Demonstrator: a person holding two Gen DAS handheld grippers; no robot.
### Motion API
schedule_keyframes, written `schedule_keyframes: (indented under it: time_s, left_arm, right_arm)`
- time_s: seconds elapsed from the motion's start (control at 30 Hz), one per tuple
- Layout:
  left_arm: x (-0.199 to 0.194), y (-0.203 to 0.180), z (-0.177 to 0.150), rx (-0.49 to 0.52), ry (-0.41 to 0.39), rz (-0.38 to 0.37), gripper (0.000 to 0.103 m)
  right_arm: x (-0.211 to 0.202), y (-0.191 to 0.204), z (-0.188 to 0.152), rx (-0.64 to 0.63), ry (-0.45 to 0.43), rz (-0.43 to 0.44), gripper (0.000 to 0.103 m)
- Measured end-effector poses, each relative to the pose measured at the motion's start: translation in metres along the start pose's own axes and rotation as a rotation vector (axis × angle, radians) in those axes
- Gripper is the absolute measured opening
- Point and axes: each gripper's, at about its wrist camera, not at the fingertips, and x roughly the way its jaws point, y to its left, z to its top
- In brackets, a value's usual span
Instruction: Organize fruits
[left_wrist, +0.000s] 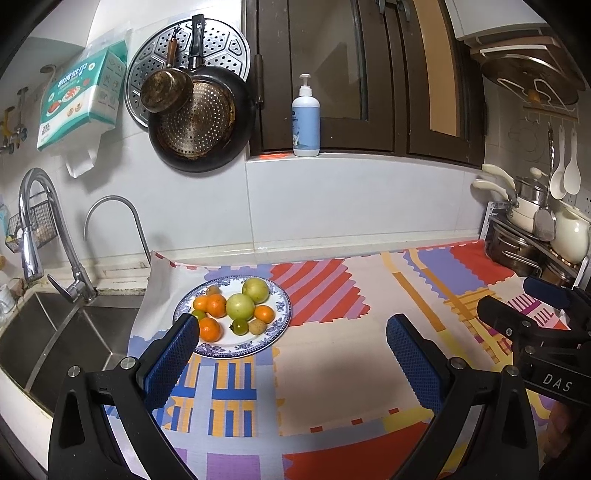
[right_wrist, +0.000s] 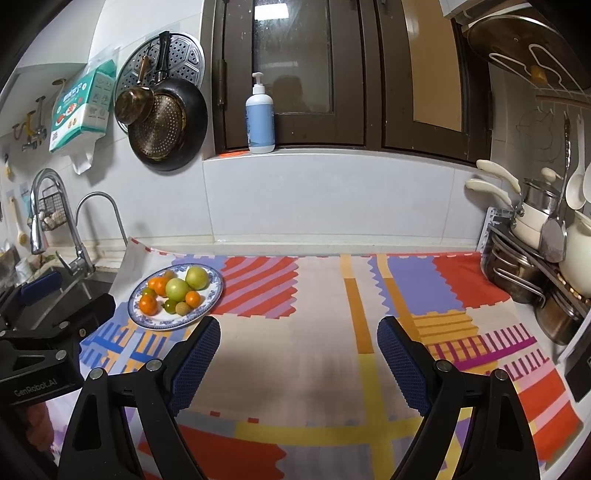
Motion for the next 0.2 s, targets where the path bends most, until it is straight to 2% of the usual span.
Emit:
schedule_keyframes:
  time_s: [0.2]
  left_arm:
    - [0.002,0.0011,0.0,-0.003,0.001,-0.001,0.103]
  right_arm:
    - [0.0028,0.002,0.0003,-0.004,0.003,0.005,0.088]
